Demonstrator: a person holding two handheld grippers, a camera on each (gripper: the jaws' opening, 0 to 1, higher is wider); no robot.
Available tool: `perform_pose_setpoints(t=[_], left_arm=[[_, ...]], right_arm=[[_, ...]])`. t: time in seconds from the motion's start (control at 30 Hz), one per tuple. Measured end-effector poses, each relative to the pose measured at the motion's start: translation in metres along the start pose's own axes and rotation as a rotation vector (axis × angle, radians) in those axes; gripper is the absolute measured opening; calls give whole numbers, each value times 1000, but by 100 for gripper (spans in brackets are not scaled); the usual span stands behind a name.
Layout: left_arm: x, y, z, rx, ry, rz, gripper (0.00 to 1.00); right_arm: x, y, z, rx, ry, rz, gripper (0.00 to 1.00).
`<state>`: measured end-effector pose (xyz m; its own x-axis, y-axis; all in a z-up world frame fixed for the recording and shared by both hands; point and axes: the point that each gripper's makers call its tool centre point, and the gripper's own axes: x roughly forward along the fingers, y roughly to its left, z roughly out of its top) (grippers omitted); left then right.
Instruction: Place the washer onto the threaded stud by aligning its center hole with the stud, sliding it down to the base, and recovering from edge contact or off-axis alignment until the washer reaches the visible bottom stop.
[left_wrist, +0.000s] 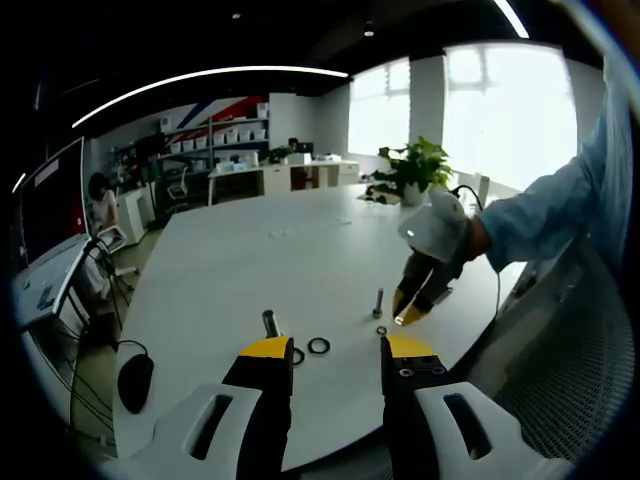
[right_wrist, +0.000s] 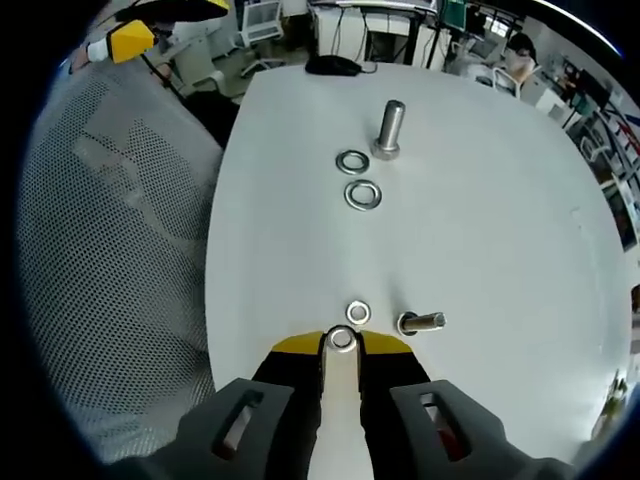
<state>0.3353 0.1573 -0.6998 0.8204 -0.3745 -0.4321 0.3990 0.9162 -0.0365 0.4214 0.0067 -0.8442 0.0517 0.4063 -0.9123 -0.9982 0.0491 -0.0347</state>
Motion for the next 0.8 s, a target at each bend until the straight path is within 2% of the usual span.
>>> perform_pose_setpoints(t=[0.37,0.8], left_arm=[[0,0,0,-1,-2,0,33],[-1,0,1,-1,-7,1,33]], right_arm=[[-13,-16,-3,0,2,-28,14],[-25,-35,3,-14,3,-66,14]])
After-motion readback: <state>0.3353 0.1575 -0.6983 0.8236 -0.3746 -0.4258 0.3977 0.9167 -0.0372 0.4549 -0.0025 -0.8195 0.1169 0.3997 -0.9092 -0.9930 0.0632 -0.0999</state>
